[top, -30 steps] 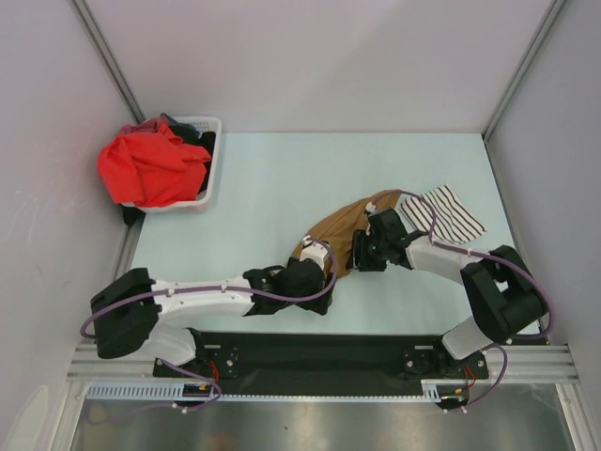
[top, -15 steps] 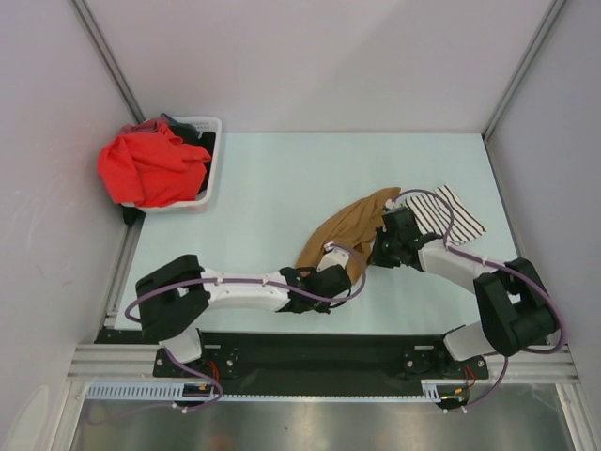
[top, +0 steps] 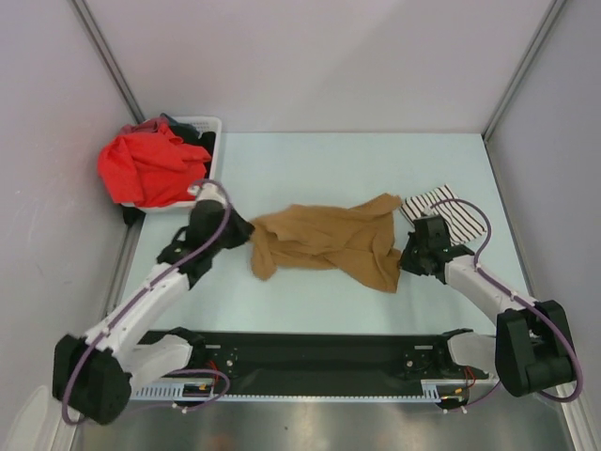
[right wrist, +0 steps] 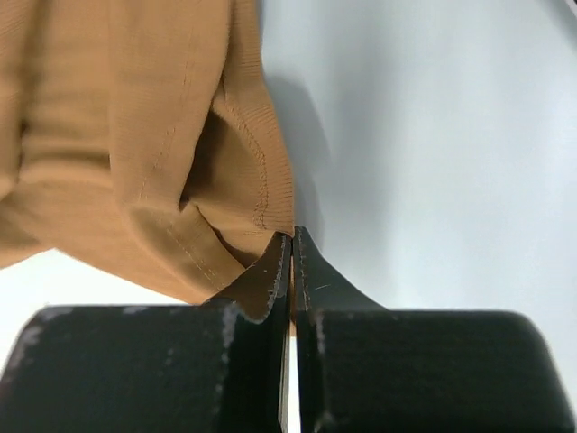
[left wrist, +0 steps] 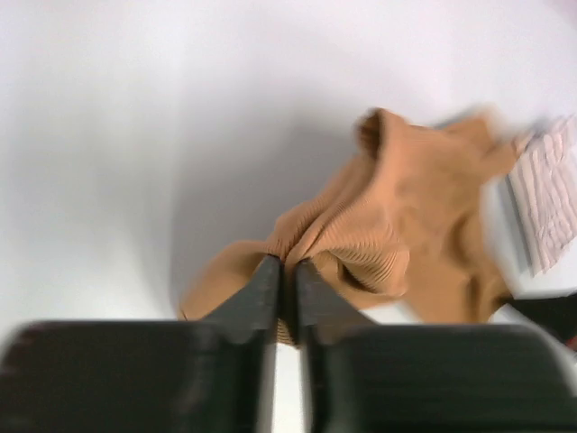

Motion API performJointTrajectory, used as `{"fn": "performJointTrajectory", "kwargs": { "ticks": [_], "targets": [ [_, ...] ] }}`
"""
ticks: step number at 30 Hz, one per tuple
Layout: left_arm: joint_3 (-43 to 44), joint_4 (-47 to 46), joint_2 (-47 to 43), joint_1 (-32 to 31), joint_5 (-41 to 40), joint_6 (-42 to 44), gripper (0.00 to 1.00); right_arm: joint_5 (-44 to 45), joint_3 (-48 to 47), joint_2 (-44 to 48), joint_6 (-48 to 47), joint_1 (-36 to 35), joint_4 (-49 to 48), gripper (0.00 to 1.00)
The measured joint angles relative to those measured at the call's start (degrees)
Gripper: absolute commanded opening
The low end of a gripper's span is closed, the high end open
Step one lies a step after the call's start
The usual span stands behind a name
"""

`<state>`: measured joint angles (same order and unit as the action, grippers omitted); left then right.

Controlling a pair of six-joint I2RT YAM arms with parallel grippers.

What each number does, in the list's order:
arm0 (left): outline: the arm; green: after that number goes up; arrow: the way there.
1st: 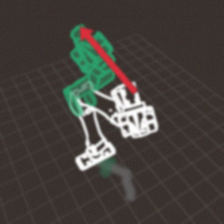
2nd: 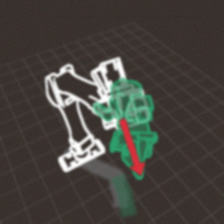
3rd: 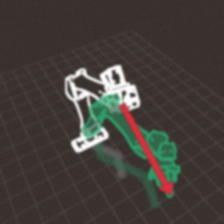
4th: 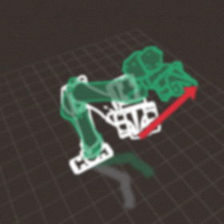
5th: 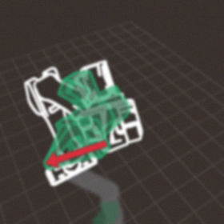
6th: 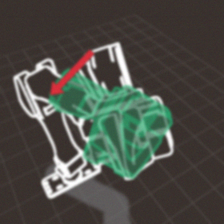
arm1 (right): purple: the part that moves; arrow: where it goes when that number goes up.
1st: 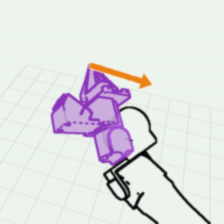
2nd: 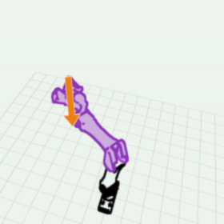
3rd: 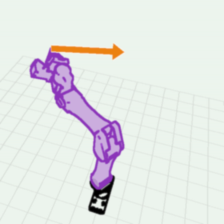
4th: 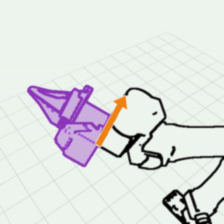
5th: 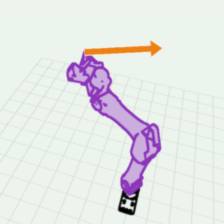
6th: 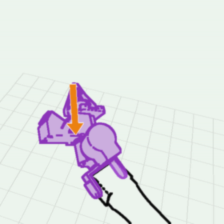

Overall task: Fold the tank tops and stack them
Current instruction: Flatten the tank top out

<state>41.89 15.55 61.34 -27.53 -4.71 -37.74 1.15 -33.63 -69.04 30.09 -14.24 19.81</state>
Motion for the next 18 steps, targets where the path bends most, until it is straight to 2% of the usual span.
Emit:
{"fn": "performJointTrajectory", "kwargs": {
  "ticks": [1,2,3,4,6,9,11,14,18],
  "targets": [
    [-0.87,-1.14,-2.32,3.69,0.81,-0.70,0.41,0.00,0.04,0.24,-0.02,0.11,0.24,0.06],
    [-1.70,-2.32,-4.48,8.13,2.62,-1.44,0.69,-0.07,0.04,0.24,0.00,0.13,0.28,0.14],
    [-1.86,-2.82,-5.05,10.43,3.67,-1.70,0.91,-0.15,0.04,0.24,0.04,0.13,0.28,0.33],
    [-1.57,-3.34,-4.96,12.50,4.26,-2.21,1.00,-0.33,0.04,0.24,0.04,0.13,0.33,0.41],
    [1.11,-2.36,-1.92,13.94,5.03,-2.58,1.00,-0.96,0.04,0.24,-0.07,0.13,0.44,0.48],
    [8.41,0.22,6.51,13.94,7.13,-1.05,1.00,-2.16,0.04,0.59,-0.35,0.13,0.66,0.48],
    [10.16,0.44,8.96,13.75,8.20,0.28,1.00,-2.78,0.04,1.77,-0.66,0.11,1.31,0.48],
    [8.87,1.79,6.93,12.31,8.07,2.32,1.00,-3.67,0.04,4.94,-1.64,-0.42,2.27,0.48],
    [4.85,1.66,-0.24,7.74,8.00,5.01,1.00,-4.13,-0.09,7.48,-2.10,-2.62,2.16,0.59]
  ]
}}
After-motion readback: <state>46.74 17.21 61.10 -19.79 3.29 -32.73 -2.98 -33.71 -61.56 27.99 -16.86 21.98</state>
